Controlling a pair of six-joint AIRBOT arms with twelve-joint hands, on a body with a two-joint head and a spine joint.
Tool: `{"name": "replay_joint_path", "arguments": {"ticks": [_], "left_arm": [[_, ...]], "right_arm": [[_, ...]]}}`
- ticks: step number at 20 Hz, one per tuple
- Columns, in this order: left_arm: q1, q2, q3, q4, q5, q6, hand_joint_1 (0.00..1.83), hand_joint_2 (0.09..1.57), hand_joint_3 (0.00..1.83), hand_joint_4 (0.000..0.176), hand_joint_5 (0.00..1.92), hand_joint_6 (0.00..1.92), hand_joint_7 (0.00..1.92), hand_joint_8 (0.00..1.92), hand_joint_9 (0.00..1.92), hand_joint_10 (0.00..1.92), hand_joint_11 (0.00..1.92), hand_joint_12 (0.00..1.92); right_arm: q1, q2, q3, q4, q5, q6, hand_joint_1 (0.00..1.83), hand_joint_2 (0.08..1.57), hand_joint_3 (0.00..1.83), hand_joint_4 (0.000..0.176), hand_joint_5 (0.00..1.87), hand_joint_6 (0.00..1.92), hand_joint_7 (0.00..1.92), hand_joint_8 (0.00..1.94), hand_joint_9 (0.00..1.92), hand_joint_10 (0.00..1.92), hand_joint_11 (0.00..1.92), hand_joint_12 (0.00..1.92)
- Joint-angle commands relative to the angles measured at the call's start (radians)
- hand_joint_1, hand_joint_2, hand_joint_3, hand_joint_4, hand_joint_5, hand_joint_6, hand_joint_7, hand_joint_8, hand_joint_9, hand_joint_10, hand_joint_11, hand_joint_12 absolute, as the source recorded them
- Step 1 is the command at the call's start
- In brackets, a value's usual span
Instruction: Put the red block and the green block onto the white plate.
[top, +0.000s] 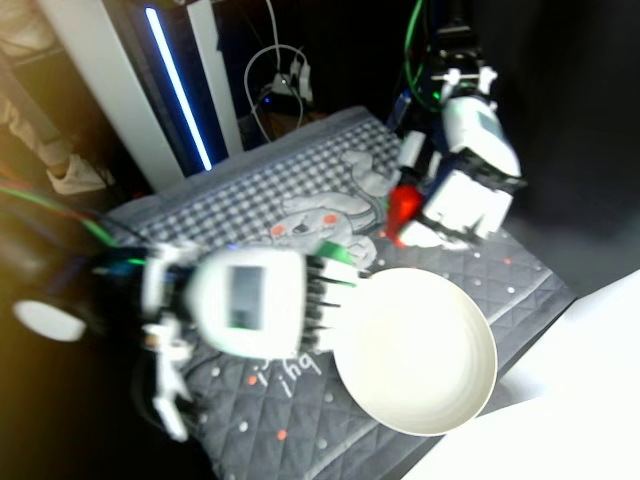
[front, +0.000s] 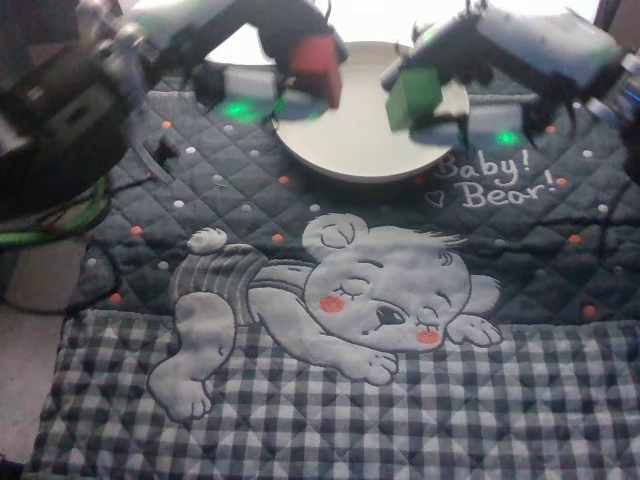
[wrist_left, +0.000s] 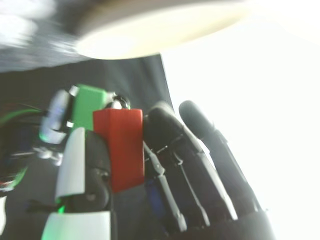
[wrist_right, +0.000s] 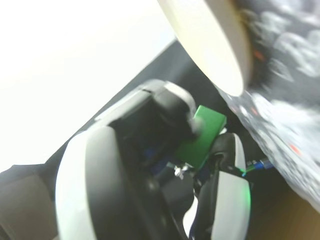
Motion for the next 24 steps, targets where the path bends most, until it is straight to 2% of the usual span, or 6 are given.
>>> {"name": "replay_joint_path", "arguments": {"ticks": [1,4,6,12,20,24], "left_arm": [[-0.015,-0.013,0.019,-0.014,-0.054,-0.006,1.25,1.06,0.0,0.026,1.08,0.81,1.13,0.75,1.07,0.6,0.87,1.18],[-0.037,-0.091,0.114,0.008,0.04,-0.006,1.22,1.1,0.0,0.026,1.0,0.92,1.02,0.96,1.03,0.25,0.62,1.27],[-0.037,-0.098,0.121,0.017,0.06,-0.005,1.11,1.02,0.0,0.0,0.87,0.43,0.92,0.14,0.89,0.21,0.33,1.47],[0.015,0.036,-0.02,0.016,-0.028,-0.005,0.81,0.95,0.0,0.02,0.42,0.0,0.58,0.0,0.46,0.4,0.05,1.41],[0.334,0.423,-0.427,-0.152,-0.528,0.056,0.87,0.94,0.0,0.084,0.23,0.0,0.26,0.0,0.39,0.01,0.0,1.26],[0.559,0.511,-0.573,-0.242,-0.767,0.07,0.87,0.9,0.0,0.079,0.23,0.0,0.26,0.0,0.39,0.0,0.0,1.23]], "right_arm": [[0.011,0.002,0.027,0.035,0.03,-0.012,1.18,1.07,0.0,0.0,1.08,0.8,0.9,1.69,1.01,1.92,1.08,1.92],[0.02,-0.049,0.097,0.024,-0.04,-0.023,1.24,1.16,0.0,0.0,0.87,0.94,0.93,1.31,0.78,1.24,0.69,1.64],[0.021,-0.051,0.092,0.019,-0.041,-0.023,0.85,0.96,0.0,0.04,0.16,0.01,0.43,0.04,0.42,0.11,0.07,0.84],[0.021,0.002,-0.028,-0.032,0.026,-0.023,0.65,0.85,0.0,0.164,0.0,0.0,0.16,0.0,0.14,0.01,0.0,0.58],[-0.196,0.345,-0.368,0.051,0.406,-0.024,0.7,0.86,0.01,0.12,0.0,0.0,0.14,0.0,0.11,0.01,0.0,0.34],[-0.431,0.426,-0.494,0.187,0.591,-0.024,0.69,0.82,0.0,0.176,0.03,0.01,0.21,0.01,0.19,0.03,0.0,0.0]]}}
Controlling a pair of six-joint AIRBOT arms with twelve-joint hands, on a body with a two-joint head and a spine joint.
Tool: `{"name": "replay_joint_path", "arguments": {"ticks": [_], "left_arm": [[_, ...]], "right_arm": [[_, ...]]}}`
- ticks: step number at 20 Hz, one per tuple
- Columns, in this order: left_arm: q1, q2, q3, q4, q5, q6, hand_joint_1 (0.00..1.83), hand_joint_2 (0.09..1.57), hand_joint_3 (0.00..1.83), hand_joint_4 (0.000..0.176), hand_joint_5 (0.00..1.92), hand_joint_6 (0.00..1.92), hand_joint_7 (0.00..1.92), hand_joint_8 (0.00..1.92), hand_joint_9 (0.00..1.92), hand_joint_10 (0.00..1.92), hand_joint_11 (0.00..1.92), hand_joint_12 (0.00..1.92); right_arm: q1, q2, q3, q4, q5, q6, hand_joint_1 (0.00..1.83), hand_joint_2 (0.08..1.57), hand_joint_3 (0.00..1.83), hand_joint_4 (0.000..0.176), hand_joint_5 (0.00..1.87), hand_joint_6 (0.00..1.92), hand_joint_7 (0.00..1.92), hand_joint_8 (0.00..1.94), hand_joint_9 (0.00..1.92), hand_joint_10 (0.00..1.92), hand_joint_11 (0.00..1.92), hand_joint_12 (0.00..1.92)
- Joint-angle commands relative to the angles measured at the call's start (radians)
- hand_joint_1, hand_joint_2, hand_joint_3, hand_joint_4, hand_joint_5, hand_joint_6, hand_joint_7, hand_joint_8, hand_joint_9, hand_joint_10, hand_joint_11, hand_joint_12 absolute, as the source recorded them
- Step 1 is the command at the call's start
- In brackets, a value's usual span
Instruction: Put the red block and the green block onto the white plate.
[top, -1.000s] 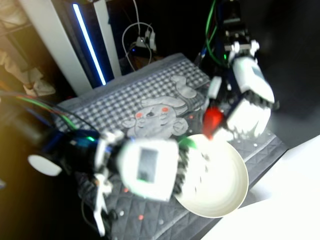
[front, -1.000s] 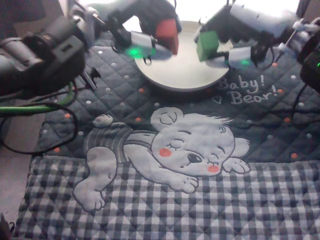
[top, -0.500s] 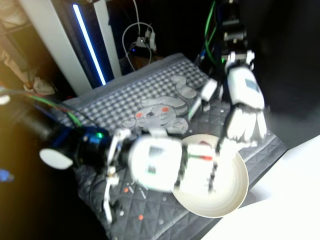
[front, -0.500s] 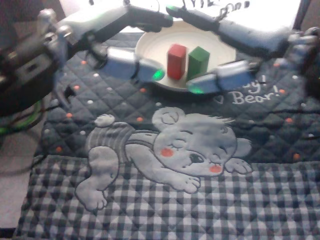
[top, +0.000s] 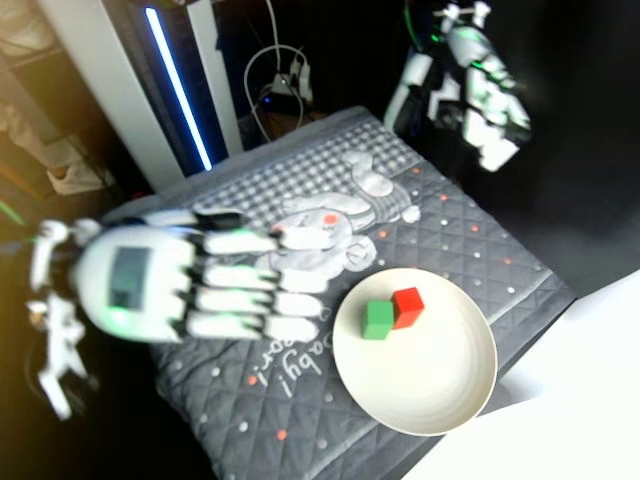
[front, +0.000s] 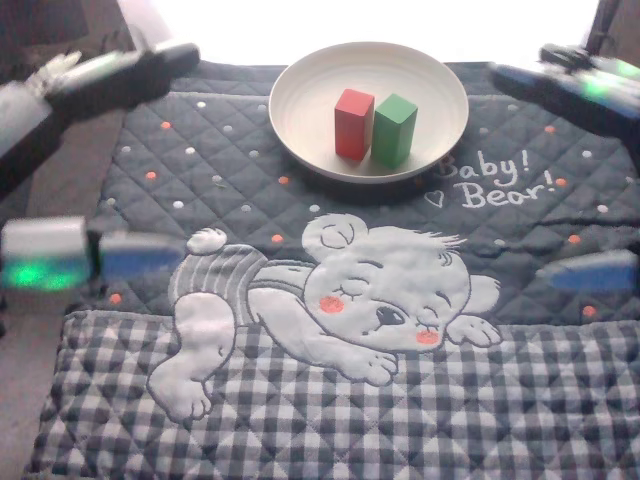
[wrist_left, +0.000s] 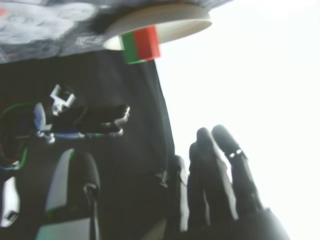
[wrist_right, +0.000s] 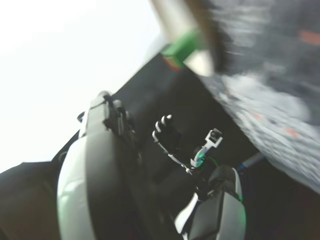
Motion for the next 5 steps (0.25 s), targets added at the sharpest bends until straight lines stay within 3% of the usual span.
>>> {"name": "replay_joint_path", "arguments": {"ticks": [1,2,4,5], "left_arm": [[0.014,0.008,-0.006,-0.047,-0.202,0.002,0.88,0.9,0.0,0.077,0.17,0.0,0.21,0.0,0.32,0.0,0.0,1.19],[0.057,0.008,-0.025,-0.068,-0.25,0.002,0.88,0.9,0.0,0.077,0.17,0.0,0.21,0.0,0.32,0.0,0.0,1.19],[0.12,0.009,-0.057,-0.099,-0.336,0.002,0.81,0.88,0.0,0.105,0.12,0.0,0.16,0.0,0.33,0.0,0.0,1.27],[0.142,0.009,-0.068,-0.11,-0.37,0.002,0.81,0.88,0.0,0.105,0.12,0.0,0.16,0.0,0.33,0.0,0.0,1.27]], "right_arm": [[-0.022,0.011,-0.007,0.072,0.181,0.002,0.65,0.76,0.0,0.176,0.03,0.0,0.23,0.0,0.21,0.01,0.03,0.02],[-0.063,0.011,-0.023,0.099,0.219,0.002,0.65,0.76,0.0,0.176,0.03,0.0,0.23,0.0,0.21,0.01,0.03,0.02],[-0.126,0.01,-0.055,0.137,0.279,0.002,0.54,0.8,0.01,0.157,0.0,0.0,0.23,0.0,0.2,0.0,0.05,0.05],[-0.148,0.01,-0.069,0.15,0.307,0.002,0.54,0.8,0.01,0.157,0.0,0.0,0.23,0.0,0.2,0.0,0.05,0.05]]}}
